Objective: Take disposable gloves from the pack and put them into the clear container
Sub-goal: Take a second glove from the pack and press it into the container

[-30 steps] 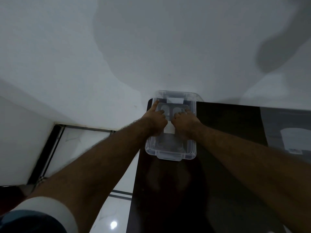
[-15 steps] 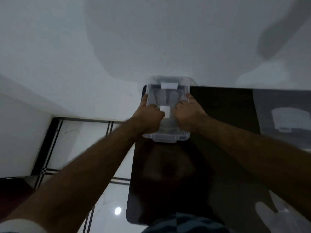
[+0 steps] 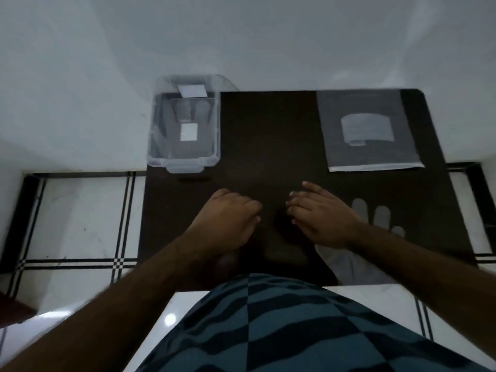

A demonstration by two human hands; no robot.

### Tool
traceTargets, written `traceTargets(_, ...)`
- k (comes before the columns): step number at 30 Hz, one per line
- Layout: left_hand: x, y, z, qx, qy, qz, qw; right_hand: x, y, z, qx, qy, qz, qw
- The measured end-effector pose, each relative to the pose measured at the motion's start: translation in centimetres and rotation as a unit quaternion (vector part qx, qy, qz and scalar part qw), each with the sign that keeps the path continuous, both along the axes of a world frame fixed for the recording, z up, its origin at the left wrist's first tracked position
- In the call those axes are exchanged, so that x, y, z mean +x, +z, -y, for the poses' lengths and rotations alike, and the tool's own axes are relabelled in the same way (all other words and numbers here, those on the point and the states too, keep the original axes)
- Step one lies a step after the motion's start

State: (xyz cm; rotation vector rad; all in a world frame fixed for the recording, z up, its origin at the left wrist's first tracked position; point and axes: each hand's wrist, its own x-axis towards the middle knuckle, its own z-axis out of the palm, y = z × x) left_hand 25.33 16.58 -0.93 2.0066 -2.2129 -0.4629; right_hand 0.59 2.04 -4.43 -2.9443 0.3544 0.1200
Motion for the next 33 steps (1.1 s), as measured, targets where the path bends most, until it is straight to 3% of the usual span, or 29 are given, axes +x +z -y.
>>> traceTargets(9, -18.8, -5.7, 0.8, 0.071, -0.035, -0.077, 0.994, -22.1, -4.3, -0.2, 0.084, -0.100, -0.100, 0.986)
traceTargets(17, -27.7, -12.8, -0.5, 0.104, -0.187, 0.061, 0.975, -29.7, -8.3, -0.5, 0.019, 0.039, -0.230, 0.972)
traceTargets(26, -30.9, -13.9, -0.4, -0.024, -0.120, 0.091, 0.988, -29.4, -10.1, -1.0, -0.022, 0.021, -0.076, 0.997)
traceTargets(33, -31.6, -13.9, -2.0, -0.080, -0.062, 0.044, 0.994, -30.5, -10.3, -0.7, 0.000, 0.034, 0.026, 0.999)
